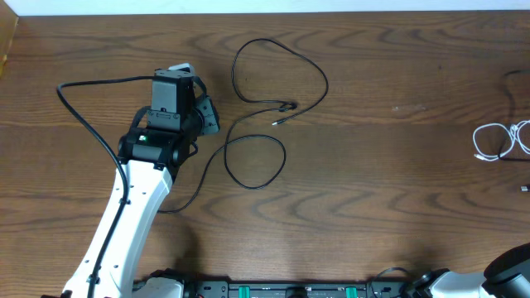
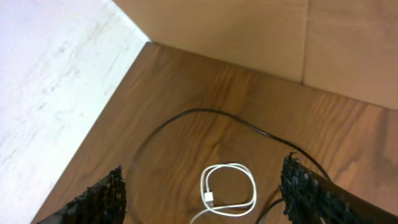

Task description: Untangle cables

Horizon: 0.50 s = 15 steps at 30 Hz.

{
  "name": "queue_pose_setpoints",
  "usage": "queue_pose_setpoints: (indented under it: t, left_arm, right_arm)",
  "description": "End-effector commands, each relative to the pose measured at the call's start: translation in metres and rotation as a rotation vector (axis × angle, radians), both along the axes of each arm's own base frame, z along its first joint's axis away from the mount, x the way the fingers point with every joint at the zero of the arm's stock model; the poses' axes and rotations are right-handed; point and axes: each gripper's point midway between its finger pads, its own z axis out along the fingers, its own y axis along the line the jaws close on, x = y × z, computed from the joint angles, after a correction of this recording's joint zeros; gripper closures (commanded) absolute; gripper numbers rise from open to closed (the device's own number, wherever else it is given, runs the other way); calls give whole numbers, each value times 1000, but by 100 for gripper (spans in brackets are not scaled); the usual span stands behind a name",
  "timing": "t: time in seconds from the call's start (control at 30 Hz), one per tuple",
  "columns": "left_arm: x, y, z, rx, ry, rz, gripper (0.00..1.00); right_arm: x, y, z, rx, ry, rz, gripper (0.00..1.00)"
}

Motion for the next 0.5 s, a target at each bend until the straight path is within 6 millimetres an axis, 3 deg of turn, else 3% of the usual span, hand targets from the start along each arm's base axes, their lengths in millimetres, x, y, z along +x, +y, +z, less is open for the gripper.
queue_pose_setpoints:
  t: [0.0,0.13,0.23,0.47]
  left_arm:
    - [2,2,1,18,-2,-2,58]
    - [2,2,1,18,-2,-2,58]
    - [2,2,1,18,-2,-2,58]
    - [0,2,0,20,5,-2,58]
  right_arm:
    - [10,14,16,7,-56,90,21]
    - [28,44,23,81,-148,264,19]
    - [42,74,28,138,-199,395,6]
    - [70,137,14,223,-142,535,4]
